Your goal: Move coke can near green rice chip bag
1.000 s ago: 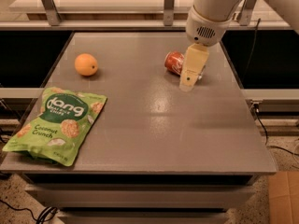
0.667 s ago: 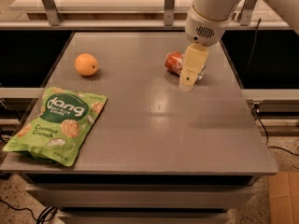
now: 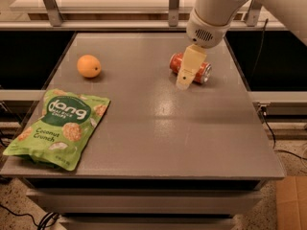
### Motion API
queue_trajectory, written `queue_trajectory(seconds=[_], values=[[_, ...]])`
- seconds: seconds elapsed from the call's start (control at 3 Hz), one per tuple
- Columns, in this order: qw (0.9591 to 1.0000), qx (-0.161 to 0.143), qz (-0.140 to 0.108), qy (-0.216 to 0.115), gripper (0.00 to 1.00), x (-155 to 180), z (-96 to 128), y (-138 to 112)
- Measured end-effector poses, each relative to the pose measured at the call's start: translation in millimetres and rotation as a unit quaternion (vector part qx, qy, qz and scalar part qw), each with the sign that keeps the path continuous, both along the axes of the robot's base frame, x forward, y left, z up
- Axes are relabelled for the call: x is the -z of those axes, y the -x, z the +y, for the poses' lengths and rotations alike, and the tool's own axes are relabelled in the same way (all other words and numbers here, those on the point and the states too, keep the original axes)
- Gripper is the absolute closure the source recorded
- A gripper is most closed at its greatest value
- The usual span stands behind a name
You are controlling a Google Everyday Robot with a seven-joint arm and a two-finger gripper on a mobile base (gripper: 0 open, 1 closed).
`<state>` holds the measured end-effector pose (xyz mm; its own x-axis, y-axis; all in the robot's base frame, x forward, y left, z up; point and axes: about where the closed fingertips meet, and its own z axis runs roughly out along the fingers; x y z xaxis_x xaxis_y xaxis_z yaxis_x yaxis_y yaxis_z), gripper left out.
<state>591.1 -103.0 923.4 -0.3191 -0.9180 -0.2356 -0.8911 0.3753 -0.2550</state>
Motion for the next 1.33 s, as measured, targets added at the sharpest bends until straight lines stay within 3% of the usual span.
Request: queue_trajectory(seconds=[0.67, 1.33], values=[[0.9997, 0.018, -0.005, -0.014, 0.00, 14, 17, -33], [0.9994, 0.029, 0.017, -0.004, 0.00, 42, 21, -58]])
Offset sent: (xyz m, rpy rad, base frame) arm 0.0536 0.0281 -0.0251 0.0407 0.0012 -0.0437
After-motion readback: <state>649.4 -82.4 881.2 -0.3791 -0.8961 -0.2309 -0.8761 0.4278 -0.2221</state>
